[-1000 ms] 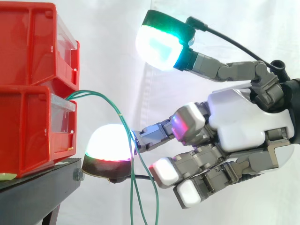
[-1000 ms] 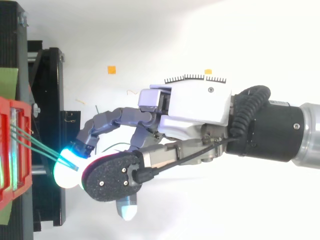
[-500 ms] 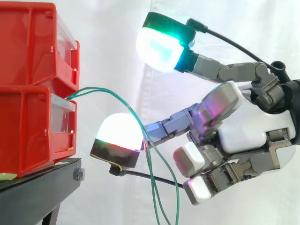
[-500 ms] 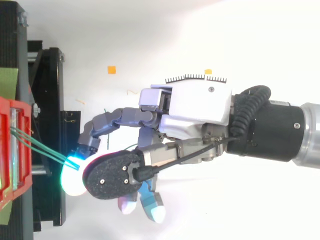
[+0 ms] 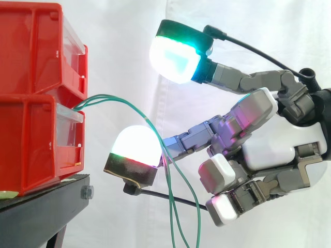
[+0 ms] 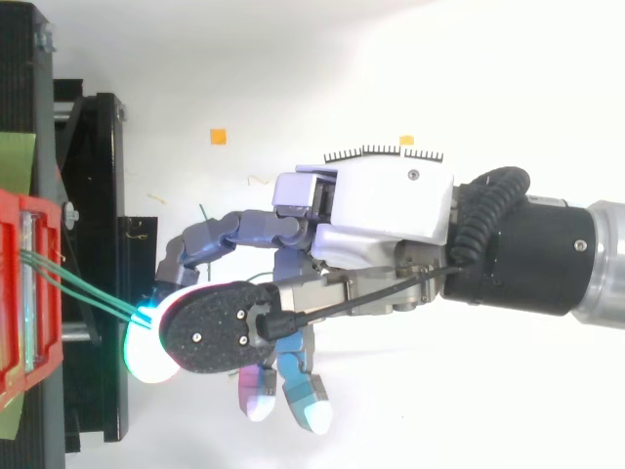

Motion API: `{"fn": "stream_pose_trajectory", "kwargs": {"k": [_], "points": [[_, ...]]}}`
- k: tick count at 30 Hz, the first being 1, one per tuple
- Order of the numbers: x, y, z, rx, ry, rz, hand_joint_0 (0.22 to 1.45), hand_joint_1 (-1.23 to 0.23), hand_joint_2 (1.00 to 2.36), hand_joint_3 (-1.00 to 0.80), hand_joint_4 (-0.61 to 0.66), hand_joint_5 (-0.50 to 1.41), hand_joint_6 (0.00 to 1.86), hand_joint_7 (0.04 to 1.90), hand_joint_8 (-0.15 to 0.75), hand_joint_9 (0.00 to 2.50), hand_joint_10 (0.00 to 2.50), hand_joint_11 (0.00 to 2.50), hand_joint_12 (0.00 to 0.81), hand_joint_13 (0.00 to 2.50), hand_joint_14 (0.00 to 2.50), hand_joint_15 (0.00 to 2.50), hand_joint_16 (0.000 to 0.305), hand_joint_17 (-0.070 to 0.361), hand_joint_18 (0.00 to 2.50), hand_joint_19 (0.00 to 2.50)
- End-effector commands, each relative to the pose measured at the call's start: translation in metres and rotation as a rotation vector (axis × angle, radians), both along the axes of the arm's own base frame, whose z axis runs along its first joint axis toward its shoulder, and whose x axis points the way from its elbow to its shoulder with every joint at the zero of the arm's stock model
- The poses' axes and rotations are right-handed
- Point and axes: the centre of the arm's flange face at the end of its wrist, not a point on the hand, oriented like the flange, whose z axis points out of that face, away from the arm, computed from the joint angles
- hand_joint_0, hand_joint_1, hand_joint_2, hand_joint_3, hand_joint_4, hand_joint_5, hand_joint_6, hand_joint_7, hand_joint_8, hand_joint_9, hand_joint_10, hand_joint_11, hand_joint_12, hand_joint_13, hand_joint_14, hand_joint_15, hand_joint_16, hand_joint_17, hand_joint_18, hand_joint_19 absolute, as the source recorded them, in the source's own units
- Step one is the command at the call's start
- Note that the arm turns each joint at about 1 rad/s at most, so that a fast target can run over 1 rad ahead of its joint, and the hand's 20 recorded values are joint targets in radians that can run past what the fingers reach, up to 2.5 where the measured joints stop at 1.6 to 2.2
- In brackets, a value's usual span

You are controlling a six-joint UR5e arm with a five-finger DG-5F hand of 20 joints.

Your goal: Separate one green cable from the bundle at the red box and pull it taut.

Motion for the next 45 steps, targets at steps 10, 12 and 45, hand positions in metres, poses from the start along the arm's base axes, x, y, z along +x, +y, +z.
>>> {"fn": "stream_pose_trajectory", "kwargs": {"k": [10, 12, 45], "points": [[-0.001, -0.011, -0.001, 0.036, 0.005, -0.026, 0.53, -0.38, 1.00, -0.50, 0.15, 0.11, 0.50, 1.04, 0.196, 1.78, 0.01, 0.43, 0.341, 1.27, 0.02, 0.51, 0.056, 0.126, 0.99, 0.54], [-0.002, -0.011, -0.001, 0.050, 0.010, -0.028, 0.54, -0.38, 1.00, -0.50, 0.14, 0.11, 0.50, 1.05, 0.200, 1.78, 0.01, 0.43, 0.341, 1.27, 0.02, 0.50, 0.056, 0.125, 0.99, 0.54], [-0.012, -0.024, 0.018, 0.054, 0.040, -0.044, 0.47, -0.32, 1.00, -0.50, 0.17, 0.11, 0.50, 1.06, 0.208, 1.78, 0.02, 0.39, 0.366, 1.29, 0.02, 0.50, 0.063, 0.142, 1.05, 0.50]]}}
